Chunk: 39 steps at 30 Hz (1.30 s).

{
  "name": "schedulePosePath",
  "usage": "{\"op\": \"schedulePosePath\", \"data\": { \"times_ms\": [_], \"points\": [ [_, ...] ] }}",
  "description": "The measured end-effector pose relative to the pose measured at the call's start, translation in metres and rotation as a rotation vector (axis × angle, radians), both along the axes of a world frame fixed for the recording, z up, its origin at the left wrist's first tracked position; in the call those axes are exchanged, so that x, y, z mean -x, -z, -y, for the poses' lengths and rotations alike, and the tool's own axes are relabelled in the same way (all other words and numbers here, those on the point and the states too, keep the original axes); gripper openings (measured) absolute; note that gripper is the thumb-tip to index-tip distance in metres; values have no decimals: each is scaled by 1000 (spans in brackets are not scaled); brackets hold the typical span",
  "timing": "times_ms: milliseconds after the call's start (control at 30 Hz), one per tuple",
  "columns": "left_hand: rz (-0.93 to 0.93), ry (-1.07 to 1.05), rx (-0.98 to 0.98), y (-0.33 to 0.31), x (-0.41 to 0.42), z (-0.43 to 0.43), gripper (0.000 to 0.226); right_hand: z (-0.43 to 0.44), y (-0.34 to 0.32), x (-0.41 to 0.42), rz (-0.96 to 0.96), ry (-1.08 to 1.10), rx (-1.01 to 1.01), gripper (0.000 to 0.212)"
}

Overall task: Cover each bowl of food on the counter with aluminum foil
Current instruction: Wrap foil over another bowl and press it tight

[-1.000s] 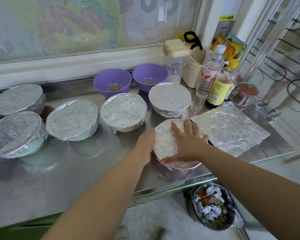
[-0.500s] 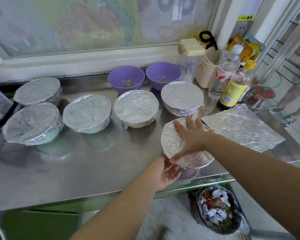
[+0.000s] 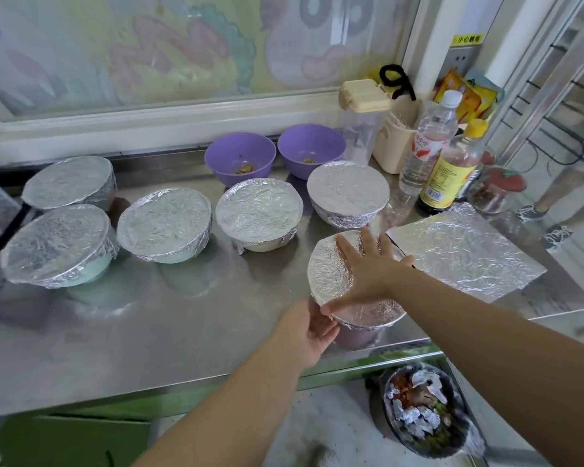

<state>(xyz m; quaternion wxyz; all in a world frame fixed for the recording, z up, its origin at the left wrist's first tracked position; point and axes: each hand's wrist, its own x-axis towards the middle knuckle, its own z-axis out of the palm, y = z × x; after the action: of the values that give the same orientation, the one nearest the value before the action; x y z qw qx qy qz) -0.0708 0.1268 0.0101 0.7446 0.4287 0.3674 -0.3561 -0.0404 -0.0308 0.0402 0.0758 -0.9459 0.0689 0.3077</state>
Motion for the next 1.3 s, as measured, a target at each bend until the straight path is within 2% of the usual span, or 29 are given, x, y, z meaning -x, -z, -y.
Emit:
{"op": "schedulePosePath", "data": {
  "times_ms": [167, 267, 333, 500, 600, 700, 767, 900, 1033, 1167, 1300],
  "points": [
    [9, 143, 89, -19, -23, -4, 31, -3, -1, 1, 20, 16, 1, 153],
    [16, 213, 65, -18, -31, 2, 70, -4, -1, 1, 21, 17, 4, 153],
    [17, 264, 94, -21, -32, 1, 79, -4, 0, 1, 27, 15, 14, 153],
    [74, 343, 73, -38, -29, -7, 61, -2, 2, 4, 59, 34, -3, 150],
    [183, 258, 90, -46, -29, -4, 47, 6, 2, 3, 89, 99, -26, 148],
    [209, 32, 29, -36, -43, -5, 33, 21, -5, 0, 93, 172, 21, 145],
    [221, -66, -1, -29, -48, -4, 35, 29, -11, 0, 91, 187, 40, 144],
    [250, -60, 39, -28, -39, 1, 38, 24, -6, -1, 128, 125, -57, 150],
    [266, -69, 133, -33, -30, 10, 53, 14, -1, -2, 127, 115, -134, 153],
    [327, -162, 90, -30, -25, 23, 50, 16, -2, -4, 129, 143, -165, 156],
    [269, -238, 115, -20, -26, 25, 52, 14, 0, -3, 157, 144, -176, 153]
  ]
}}
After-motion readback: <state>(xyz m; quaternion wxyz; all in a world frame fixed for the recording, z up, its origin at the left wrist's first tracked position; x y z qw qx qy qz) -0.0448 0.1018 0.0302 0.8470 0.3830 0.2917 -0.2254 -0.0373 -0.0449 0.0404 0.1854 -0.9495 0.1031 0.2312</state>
